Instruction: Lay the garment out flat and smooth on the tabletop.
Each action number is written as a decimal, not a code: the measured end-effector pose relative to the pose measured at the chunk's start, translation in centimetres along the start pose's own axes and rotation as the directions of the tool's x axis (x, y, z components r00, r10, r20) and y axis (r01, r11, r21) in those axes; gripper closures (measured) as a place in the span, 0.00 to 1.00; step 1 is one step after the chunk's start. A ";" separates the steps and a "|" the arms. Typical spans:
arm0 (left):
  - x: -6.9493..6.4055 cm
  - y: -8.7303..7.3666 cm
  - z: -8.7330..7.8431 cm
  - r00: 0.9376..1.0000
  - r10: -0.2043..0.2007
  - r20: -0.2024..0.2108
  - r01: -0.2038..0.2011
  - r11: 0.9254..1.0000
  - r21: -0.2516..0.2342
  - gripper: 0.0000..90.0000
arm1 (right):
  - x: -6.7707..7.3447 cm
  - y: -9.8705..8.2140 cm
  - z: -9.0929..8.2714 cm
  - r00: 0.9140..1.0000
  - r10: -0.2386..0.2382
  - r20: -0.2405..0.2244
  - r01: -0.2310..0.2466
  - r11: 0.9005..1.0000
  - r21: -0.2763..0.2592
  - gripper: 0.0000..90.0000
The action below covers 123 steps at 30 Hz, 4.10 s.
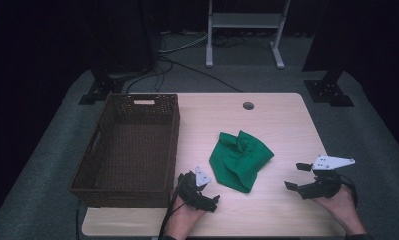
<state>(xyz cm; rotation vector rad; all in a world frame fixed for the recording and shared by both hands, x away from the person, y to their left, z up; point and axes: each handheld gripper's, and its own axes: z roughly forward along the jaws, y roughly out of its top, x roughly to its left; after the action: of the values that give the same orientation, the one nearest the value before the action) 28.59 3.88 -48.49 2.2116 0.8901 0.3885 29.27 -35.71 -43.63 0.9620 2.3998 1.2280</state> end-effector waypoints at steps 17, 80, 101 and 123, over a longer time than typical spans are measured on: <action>0.0 0.0 0.0 1.000 0.000 0.000 0.000 1.000 0.000 0.00 | 0.6 1.3 0.9 0.999 -0.020 -0.039 0.020 1.000 0.005 0.29; 0.0 0.0 0.0 1.000 0.000 0.000 0.000 1.000 -0.001 0.00 | 1.1 5.9 4.6 0.998 -0.063 -0.023 0.062 0.998 -0.005 0.37; 0.0 0.0 0.0 1.000 -0.008 -0.006 0.008 1.000 -0.002 0.00 | 0.9 7.7 6.3 0.997 -0.075 -0.029 0.076 0.997 0.007 0.38; 0.0 0.0 0.0 1.000 -0.007 -0.005 0.007 1.000 -0.002 0.00 | 1.2 9.5 8.2 0.995 -0.089 -0.045 0.090 0.996 0.017 0.38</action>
<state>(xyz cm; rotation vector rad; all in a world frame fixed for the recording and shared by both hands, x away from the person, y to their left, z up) 28.61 3.89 -48.50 2.2062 0.8997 0.3921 36.74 -25.97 -40.88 0.8314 2.4637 1.2087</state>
